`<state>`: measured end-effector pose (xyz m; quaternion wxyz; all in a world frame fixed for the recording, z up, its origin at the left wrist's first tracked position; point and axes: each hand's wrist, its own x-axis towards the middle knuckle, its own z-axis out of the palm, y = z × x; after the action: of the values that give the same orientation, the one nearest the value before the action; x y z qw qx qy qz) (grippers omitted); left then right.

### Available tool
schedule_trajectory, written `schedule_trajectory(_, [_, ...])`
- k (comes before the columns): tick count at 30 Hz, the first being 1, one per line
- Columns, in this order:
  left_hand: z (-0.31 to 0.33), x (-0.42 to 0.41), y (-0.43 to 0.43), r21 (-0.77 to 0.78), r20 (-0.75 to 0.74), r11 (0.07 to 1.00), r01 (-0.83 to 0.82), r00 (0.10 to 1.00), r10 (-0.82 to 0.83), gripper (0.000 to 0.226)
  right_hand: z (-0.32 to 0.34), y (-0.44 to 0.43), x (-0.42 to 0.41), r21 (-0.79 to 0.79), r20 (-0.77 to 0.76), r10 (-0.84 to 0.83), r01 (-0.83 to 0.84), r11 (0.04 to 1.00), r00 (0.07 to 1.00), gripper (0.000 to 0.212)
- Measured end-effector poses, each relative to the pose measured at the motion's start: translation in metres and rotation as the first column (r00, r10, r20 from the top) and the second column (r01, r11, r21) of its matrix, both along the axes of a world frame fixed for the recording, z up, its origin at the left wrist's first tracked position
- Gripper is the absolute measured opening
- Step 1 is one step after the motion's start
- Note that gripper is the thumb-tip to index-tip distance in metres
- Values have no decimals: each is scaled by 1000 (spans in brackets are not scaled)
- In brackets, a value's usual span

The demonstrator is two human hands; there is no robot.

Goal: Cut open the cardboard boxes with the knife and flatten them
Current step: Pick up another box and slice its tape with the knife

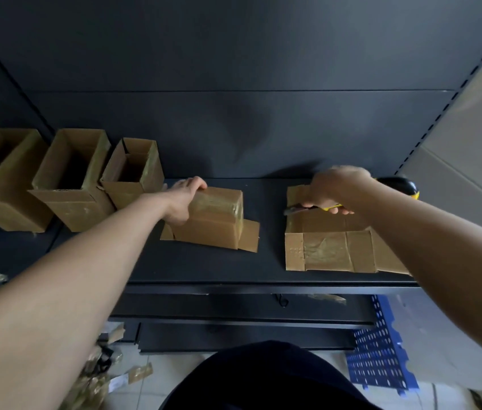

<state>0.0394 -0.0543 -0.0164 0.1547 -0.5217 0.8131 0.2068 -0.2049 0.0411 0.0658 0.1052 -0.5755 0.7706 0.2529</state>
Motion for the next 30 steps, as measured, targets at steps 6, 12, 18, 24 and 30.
schedule_trajectory(6, [-10,-16,9,-231,22,960,157,987,-156,72,-41,-27,14,-43,695,-356,530,847,625,54])
schedule_trajectory(12, [-17,-12,25,-299,-207,943,146,955,-213,58,-82,-43,45,242,894,-400,536,809,201,58])
schedule_trajectory(18, [-22,-10,31,-312,-183,941,135,963,-199,54,-91,-46,51,324,900,-426,510,797,94,52])
schedule_trajectory(24, [-16,-17,26,-232,-128,961,151,975,-184,53,-99,-48,52,316,905,-417,524,791,83,50])
schedule_trajectory(30, [-11,-28,18,12,-214,998,54,975,-50,35,-101,-47,51,300,914,-395,499,813,95,37])
